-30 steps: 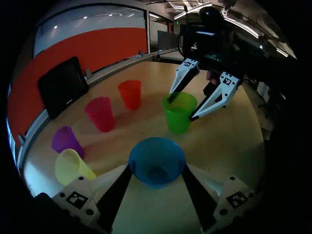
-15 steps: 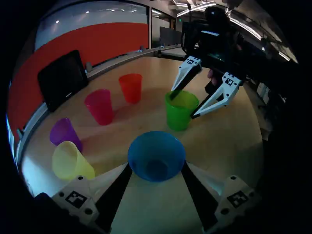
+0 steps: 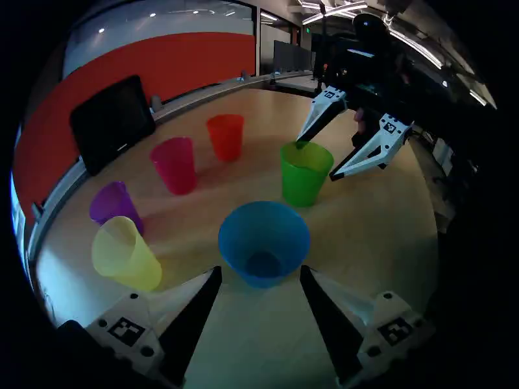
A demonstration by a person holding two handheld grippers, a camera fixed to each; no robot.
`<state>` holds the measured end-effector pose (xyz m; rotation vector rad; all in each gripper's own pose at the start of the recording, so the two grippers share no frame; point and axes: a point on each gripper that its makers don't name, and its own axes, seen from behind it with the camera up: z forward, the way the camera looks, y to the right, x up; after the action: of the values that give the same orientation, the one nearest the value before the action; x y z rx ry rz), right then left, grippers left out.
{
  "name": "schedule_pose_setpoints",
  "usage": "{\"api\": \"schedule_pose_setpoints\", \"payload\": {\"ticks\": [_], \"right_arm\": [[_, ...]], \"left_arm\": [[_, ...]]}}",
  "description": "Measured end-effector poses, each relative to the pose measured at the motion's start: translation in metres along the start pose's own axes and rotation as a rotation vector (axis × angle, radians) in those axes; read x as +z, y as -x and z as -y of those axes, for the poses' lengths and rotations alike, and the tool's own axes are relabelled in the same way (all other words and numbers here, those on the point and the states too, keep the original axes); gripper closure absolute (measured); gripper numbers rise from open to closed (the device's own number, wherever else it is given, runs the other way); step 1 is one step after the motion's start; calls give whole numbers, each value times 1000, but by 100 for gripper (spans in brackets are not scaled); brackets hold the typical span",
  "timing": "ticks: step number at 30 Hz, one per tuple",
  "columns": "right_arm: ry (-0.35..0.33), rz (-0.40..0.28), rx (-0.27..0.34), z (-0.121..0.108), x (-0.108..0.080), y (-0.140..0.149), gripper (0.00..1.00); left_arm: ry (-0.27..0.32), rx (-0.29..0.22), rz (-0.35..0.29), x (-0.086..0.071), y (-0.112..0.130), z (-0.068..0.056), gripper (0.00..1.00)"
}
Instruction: Pour water
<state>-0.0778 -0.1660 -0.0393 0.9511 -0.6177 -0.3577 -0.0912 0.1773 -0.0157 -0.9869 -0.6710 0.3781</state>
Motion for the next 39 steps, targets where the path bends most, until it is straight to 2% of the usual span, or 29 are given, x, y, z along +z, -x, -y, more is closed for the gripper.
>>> {"api": "schedule_pose_setpoints", "payload": {"ticks": [15, 23, 27, 32, 39], "right_arm": [[82, -22, 41, -6, -43, 22, 0], [134, -43, 70, -10, -57, 29, 0], [179, -60, 82, -17, -64, 31, 0], [245, -88, 110, -28, -74, 33, 0], [371, -181, 163, -53, -94, 18, 0]], "left_arm": [[-110, -70, -24, -42, 22, 13, 11], [-173, -99, -61, -58, 25, 15, 11], [-230, -109, -107, -67, 21, 20, 11], [-290, -151, -167, -77, 17, 27, 11], [-421, -201, -294, -101, 6, 52, 11]]}}
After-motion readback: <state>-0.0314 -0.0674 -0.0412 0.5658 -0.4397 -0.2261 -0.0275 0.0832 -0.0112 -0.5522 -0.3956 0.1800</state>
